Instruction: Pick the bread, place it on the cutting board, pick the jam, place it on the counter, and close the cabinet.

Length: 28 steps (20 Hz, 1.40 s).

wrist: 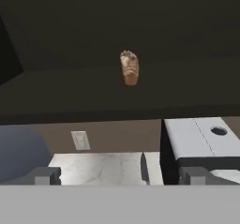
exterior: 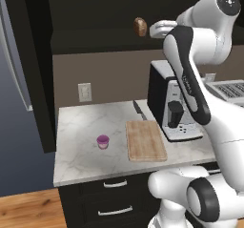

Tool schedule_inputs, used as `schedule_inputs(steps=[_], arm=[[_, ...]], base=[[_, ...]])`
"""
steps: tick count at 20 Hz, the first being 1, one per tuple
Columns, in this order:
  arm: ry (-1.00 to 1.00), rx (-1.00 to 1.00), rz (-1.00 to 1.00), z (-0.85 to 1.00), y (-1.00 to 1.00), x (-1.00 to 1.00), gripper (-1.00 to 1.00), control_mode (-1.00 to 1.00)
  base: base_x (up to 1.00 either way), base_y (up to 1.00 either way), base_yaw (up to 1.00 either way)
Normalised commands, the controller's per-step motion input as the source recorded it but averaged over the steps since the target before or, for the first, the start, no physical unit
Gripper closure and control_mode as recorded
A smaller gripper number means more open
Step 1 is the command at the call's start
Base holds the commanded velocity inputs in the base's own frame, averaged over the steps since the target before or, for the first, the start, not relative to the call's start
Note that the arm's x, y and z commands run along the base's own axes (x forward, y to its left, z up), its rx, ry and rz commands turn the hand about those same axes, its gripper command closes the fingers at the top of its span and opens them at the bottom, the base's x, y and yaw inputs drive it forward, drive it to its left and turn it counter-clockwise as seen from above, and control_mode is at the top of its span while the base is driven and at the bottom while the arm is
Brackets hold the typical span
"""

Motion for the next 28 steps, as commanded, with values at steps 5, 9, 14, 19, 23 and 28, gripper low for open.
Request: schedule_inputs(steps=[5, 9, 14, 19, 23, 28], arm=[[0.00, 0.00, 0.00, 0.00, -0.06, 0.30, -1.00, -1.00], [0.00, 0.00, 0.00, 0.00, -0.04, 0.45, -1.00, -1.00], [0.00, 0.00, 0.00, 0.00, -0.03, 0.46, -1.00, -1.00], [0.00, 0.00, 0.00, 0.00, -0.03, 0.44, -1.00, -1.00], [0.00, 0.00, 0.00, 0.00, -0.01, 0.43, -1.00, -1.00], [0.00, 0.00, 0.00, 0.00, 0.00, 0.45, -1.00, -1.00]], base=[[0.00, 0.00, 0.00], [0.00, 0.00, 0.00], [0.00, 0.00, 0.00], [0.00, 0.00, 0.00], [0.00, 0.00, 0.00], [0.00, 0.00, 0.00]])
